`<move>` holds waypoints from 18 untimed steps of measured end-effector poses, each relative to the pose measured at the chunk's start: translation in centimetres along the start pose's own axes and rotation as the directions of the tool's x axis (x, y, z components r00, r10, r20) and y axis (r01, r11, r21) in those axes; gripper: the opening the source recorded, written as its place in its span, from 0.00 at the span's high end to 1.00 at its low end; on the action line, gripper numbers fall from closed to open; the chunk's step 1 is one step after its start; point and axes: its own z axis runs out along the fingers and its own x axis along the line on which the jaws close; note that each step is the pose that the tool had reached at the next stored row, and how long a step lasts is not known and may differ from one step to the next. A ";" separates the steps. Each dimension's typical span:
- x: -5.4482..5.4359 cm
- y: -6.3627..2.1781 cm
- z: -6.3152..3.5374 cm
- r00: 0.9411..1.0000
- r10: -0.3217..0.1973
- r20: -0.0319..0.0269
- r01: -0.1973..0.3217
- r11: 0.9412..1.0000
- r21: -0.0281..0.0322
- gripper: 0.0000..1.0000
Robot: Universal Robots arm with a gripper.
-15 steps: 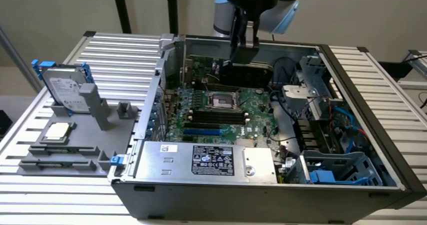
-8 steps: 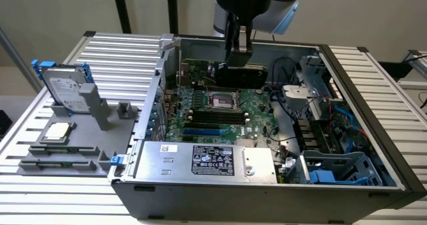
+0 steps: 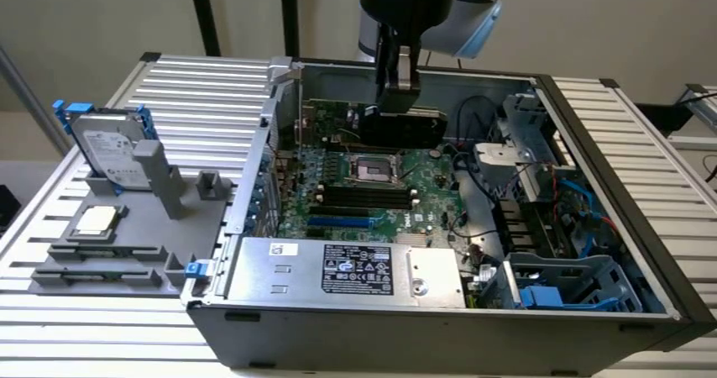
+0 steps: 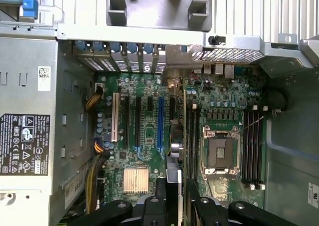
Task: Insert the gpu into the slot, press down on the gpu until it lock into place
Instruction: 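Insert the gpu into the slot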
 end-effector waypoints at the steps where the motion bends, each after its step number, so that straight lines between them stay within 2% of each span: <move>1: 0.0 0.00 0.00 1.000 0.000 0.000 0.000 1.000 0.000 0.74; 8: 0.0 0.00 0.00 1.000 0.000 0.002 0.000 1.000 0.000 0.74; 11: 0.0 0.02 0.08 1.000 -0.001 0.002 0.001 1.000 0.004 0.74; 18: 0.1 0.80 1.24 1.000 0.005 0.002 -0.005 1.000 0.005 0.74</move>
